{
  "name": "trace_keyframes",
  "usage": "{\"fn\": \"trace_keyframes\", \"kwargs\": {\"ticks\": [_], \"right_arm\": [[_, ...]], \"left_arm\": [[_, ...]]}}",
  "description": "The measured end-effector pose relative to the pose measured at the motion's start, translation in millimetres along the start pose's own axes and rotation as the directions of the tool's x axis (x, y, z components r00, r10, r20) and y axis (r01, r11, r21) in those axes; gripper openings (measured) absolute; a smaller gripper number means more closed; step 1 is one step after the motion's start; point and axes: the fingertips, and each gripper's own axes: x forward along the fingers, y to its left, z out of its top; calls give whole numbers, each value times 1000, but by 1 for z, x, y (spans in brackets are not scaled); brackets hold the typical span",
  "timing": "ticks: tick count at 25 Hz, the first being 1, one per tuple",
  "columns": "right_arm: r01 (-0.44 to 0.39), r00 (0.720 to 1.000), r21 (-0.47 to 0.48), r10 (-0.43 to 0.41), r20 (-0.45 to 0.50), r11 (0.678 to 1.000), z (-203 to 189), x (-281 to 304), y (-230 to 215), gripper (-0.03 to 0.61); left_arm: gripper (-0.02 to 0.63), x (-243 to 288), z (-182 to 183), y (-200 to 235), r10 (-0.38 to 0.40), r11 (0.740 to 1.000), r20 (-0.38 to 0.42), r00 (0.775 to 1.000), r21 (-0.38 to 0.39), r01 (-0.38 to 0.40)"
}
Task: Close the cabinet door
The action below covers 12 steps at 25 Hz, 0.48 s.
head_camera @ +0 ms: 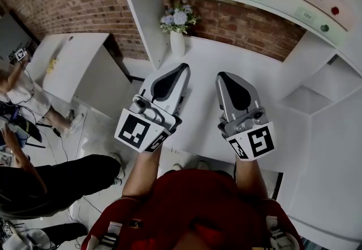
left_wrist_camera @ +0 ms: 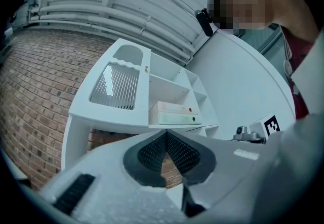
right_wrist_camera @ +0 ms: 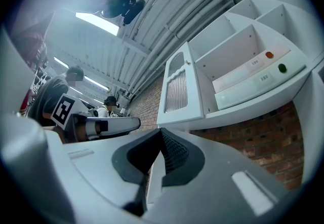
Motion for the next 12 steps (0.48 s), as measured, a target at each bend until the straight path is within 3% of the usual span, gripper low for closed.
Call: {"fn": "trace_keyframes", "kwargs": {"ticks": [12], "right_arm": [[-11,1000,11,11,7,1000,-1,5,-6,12]], "left_arm": [[2,2,0,3,20,1000,2,1000,1,-20]]}}
